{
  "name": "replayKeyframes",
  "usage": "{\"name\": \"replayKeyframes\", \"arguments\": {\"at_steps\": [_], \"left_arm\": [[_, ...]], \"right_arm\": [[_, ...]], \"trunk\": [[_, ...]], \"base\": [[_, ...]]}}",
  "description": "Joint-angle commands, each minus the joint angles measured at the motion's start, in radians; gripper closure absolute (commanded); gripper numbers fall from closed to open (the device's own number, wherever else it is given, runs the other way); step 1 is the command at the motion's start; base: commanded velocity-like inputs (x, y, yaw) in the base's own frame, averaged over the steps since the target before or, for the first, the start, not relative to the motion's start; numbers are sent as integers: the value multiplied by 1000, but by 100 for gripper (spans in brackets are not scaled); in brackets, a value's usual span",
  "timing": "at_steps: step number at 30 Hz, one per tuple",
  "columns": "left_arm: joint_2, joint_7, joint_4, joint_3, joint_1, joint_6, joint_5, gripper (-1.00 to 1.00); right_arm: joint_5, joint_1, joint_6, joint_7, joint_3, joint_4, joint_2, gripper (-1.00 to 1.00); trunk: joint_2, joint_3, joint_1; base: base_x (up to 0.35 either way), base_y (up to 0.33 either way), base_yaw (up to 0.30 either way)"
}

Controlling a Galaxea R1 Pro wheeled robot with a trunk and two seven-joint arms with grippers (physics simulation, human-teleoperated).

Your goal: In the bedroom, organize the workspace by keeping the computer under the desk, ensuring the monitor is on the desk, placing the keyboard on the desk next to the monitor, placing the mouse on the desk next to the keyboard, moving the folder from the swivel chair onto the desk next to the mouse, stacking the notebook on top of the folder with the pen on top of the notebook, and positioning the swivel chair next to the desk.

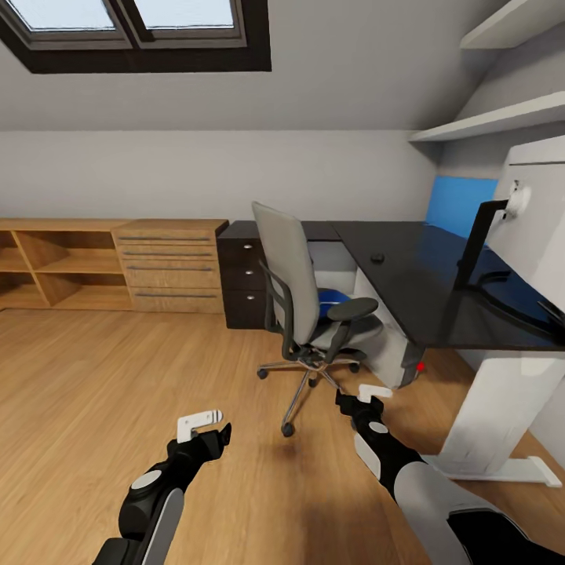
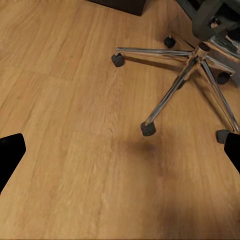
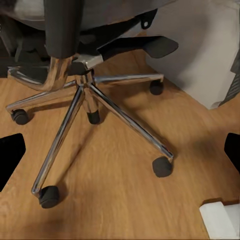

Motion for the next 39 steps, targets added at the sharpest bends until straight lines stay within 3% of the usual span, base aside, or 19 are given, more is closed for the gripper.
{"name": "replayKeyframes", "arguments": {"at_steps": [1, 13, 22, 39], "left_arm": [[0, 9, -1, -1, -1, 2, 11, -100], [2, 9, -1, 5, -1, 2, 9, -100], [3, 10, -1, 8, -1, 0, 9, -100], [10, 13, -2, 9, -1, 0, 9, -100]], "right_arm": [[-9, 0, -47, -7, 8, 27, -1, -100], [-11, 0, -54, -11, 6, 67, -10, -100], [-14, 0, 3, -21, 2, 65, -62, -100], [-14, 0, 35, -38, 1, 62, -69, -100]], "trunk": [[0, -1, 0], [0, -1, 0], [0, -1, 0], [0, -1, 0]], "base": [[320, 0, 0], [271, 0, 0], [58, 0, 0], [123, 0, 0]]}}
